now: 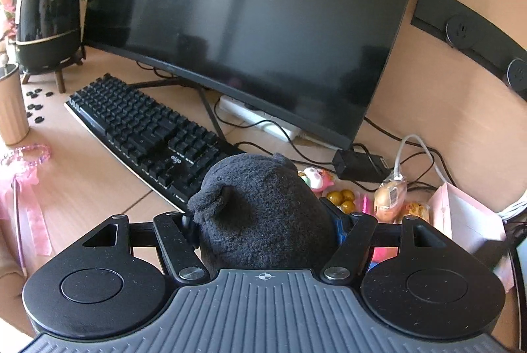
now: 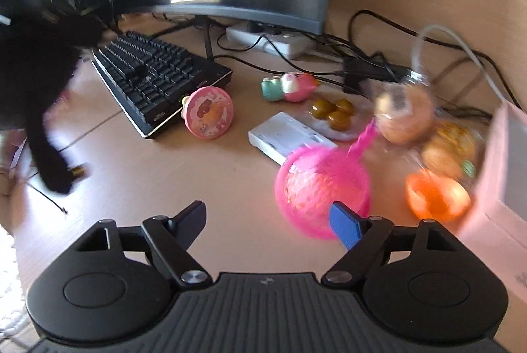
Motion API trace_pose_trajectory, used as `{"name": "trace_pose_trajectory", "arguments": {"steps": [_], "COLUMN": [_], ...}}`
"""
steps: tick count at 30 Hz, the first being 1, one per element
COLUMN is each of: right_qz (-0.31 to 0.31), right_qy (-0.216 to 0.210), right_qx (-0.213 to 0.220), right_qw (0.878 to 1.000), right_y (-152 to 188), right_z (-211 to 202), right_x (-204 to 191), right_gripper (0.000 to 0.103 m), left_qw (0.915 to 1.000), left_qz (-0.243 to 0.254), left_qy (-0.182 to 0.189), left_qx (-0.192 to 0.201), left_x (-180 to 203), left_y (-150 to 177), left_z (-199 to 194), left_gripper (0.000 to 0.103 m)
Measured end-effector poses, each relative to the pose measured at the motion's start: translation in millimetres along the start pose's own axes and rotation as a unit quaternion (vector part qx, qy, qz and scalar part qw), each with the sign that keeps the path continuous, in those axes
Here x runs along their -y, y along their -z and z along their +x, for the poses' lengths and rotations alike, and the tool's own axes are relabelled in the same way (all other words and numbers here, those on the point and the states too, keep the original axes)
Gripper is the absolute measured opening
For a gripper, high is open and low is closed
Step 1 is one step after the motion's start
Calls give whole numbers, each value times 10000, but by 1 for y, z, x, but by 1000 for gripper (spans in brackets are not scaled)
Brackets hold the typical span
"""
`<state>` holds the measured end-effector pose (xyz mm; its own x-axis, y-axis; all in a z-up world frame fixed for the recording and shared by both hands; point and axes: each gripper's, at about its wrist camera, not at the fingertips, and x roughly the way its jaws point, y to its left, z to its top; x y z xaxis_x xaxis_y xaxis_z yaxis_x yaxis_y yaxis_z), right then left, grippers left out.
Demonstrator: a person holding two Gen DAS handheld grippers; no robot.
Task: Organize objects
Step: 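Grasp the pink mesh basket with the right gripper while the left gripper holds the plush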
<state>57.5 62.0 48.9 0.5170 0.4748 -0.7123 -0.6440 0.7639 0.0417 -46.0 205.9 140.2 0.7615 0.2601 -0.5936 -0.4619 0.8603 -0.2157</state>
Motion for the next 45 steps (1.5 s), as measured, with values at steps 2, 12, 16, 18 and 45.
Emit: {"name": "trace_pose_trajectory", "arguments": {"steps": [2, 12, 16, 18, 45], "right_qz": [-160, -286, -256, -265, -286], "right_qy": [121, 67, 65, 51, 116], "right_qx": [-91, -225, -218, -238, 94], "right_qw": [9998, 9993, 9994, 9994, 9995], "right_y": [-6, -14, -2, 6, 29], "right_z": [16, 38, 23, 13, -9], "right_x": [-8, -8, 0, 5, 25], "right_gripper": [83, 28, 14, 11, 55], "left_qw": [10000, 9996, 9993, 9993, 9983], "left_qz": [-11, -53, -64, -48, -581], "left_qy": [25, -11, 123, 182, -86], "left_qx": [-62, -277, -338, -337, -50], "left_x": [-7, -7, 7, 15, -25], "left_y": [-1, 4, 8, 9, 17], "left_z": [1, 17, 23, 24, -9], "left_gripper": [73, 73, 73, 73, 73]}}
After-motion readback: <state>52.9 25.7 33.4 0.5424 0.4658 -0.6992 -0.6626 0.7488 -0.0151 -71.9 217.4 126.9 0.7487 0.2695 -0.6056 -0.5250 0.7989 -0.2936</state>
